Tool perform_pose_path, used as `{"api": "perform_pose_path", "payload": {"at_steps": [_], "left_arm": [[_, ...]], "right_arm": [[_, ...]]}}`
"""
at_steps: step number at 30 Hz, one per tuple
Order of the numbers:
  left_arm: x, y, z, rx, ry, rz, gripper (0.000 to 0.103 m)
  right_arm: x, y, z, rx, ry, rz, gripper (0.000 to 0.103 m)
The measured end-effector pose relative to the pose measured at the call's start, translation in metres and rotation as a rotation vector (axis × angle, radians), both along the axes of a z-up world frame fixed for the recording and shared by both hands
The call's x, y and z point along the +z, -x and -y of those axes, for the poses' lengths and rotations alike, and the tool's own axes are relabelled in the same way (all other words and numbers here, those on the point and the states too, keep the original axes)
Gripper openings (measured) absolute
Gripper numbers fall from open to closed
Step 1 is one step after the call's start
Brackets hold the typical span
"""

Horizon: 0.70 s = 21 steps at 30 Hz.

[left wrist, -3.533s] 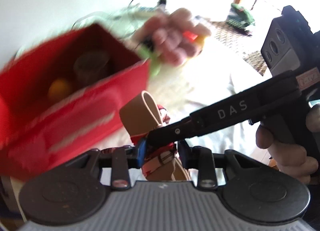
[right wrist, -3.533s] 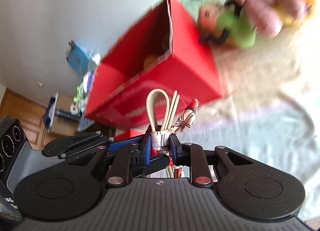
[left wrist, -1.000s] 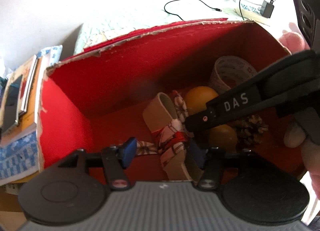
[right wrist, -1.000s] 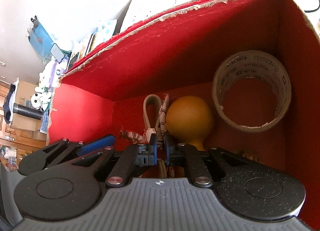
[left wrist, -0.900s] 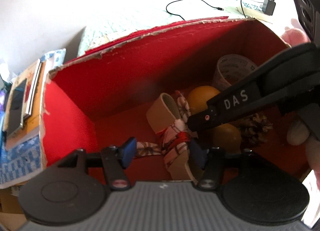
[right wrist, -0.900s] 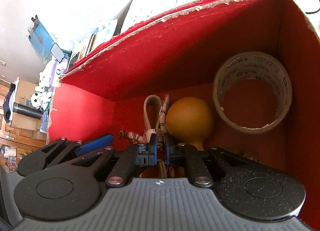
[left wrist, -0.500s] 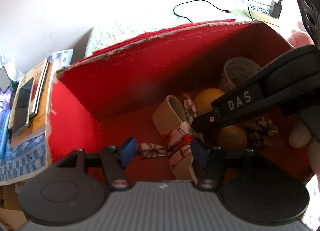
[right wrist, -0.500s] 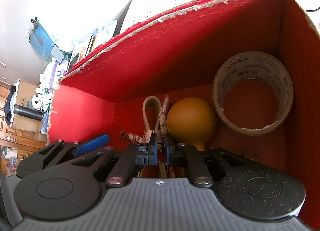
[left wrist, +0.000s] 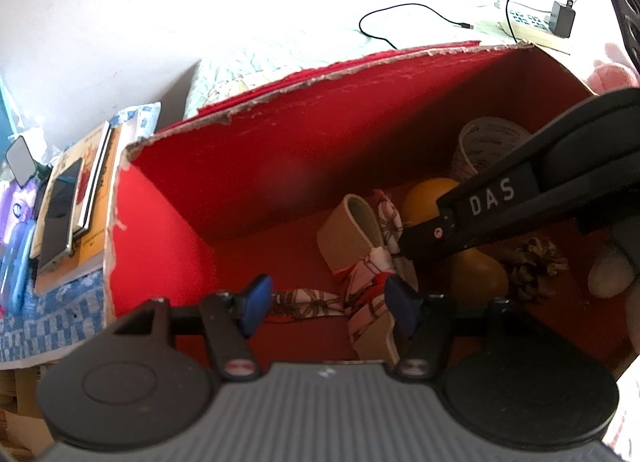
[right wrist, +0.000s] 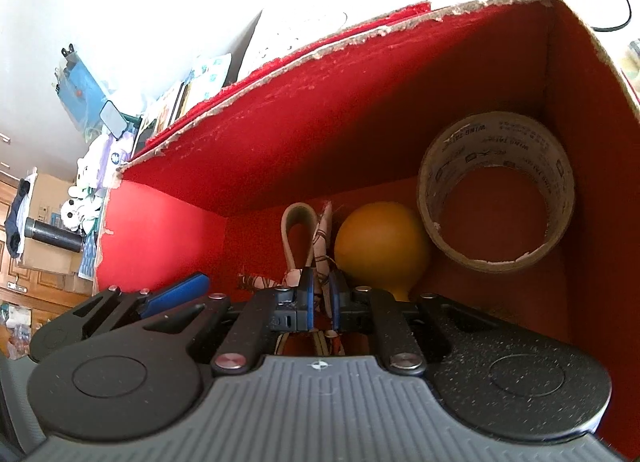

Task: Organize objects
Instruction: 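Open the right tool to release the sandal inside the box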

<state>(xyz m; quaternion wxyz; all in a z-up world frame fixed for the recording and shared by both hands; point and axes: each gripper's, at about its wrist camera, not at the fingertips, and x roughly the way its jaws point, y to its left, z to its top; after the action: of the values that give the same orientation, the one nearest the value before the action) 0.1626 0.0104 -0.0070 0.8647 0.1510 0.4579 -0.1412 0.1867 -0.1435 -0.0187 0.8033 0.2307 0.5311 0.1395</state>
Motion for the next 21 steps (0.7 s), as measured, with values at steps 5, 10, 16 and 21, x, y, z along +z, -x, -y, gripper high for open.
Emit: {"api": "perform_pose_path", "payload": {"at_steps": [5,10,16,21], "left_arm": [[-0.0009,-0.001,0.0012,-0.002,-0.008,0.001,0.068],[-0.0006,-0.0009,0.0027,-0.003,-0.016,0.004,0.069],[-0.001,0.0006,0.0028,-0.012,-0.018,0.006,0.069],[-0.0007,0.0008,0.0028,-0.01,-0.021,0.007,0.069]], "right_arm": [[0.0018,0.0032,-0.0012,-0.012,0.016,0.024,0.008],[0.0028,0.0047,-0.0022,-0.018,0.024,0.044,0.008],[0.0027,0.0062,-0.0034,-0.025,0.029,0.063,0.008],[0.0033,0.0067,-0.0072,-0.026,0.032,0.07,0.008]]}}
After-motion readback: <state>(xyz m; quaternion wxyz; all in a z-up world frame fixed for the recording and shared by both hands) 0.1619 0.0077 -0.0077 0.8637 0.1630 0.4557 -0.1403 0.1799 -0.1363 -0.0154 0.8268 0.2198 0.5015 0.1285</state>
